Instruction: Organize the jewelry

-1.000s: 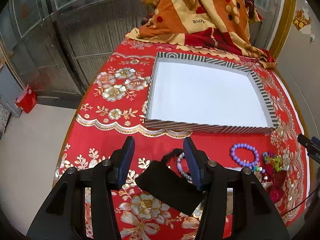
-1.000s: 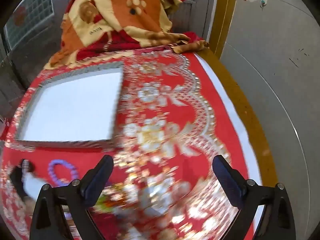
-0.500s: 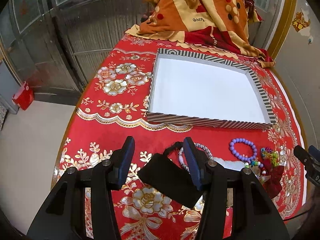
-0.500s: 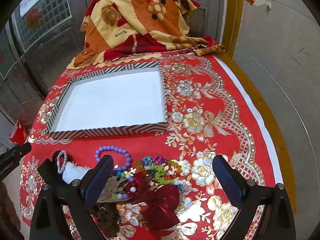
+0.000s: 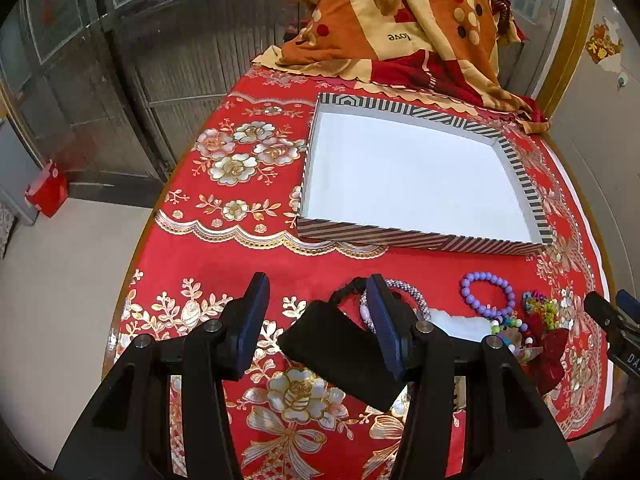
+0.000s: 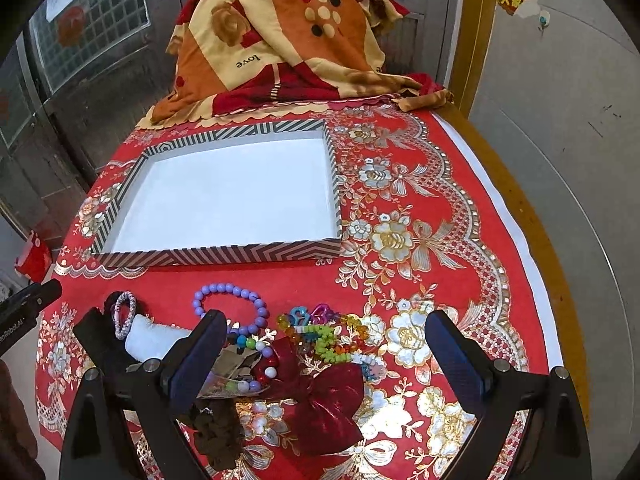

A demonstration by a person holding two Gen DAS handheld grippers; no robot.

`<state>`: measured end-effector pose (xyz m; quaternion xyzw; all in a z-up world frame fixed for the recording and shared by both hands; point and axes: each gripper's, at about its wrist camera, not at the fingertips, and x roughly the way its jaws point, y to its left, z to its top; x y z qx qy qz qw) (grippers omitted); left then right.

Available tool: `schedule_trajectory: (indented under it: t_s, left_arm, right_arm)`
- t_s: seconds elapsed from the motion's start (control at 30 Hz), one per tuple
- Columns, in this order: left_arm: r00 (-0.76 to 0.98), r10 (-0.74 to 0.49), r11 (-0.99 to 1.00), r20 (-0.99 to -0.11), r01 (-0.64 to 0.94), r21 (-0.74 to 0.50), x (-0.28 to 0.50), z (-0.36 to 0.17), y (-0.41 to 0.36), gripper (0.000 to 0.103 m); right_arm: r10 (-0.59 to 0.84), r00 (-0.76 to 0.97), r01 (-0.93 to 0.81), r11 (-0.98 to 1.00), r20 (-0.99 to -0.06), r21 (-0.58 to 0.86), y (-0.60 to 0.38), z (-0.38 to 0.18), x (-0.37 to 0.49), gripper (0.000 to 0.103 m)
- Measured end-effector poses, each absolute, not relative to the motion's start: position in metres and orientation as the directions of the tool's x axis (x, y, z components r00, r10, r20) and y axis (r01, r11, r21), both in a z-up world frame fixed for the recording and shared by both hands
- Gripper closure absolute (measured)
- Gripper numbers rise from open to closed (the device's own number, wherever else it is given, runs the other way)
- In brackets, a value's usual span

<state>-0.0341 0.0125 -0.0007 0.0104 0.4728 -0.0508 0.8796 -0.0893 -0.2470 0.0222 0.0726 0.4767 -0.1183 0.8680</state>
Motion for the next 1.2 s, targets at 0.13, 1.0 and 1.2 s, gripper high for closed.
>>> schedule_trajectory:
  t_s: [0.13,1.0,1.2]
  left_arm:
    - [0.545,-0.077,0.995,-0.835,0.096,-0.030,-0.034,-0.001,0.013,0.053]
    - [0.526,-0.044,0.998,-0.849,0.064,-0.013,-0.033,-0.008,0.017,0.053]
    - [0.528,-0.043,0.998,-0.848,0.062,-0.011,-0.033,-0.008,0.017,0.053]
  right_arm:
    - [-0.136,0.517,0.266,0.964,-0.845,0.008,-0.245,0.022,-0.088,0.005]
    - [-0.087,0.521,0.204,0.979,-0.849,0.025,-0.233,0.022,-0.086,0.005]
    - [-0.074,0.526,0.197,0.980,-0.847,0.037,-0.233,0.023,-0.086,0.005]
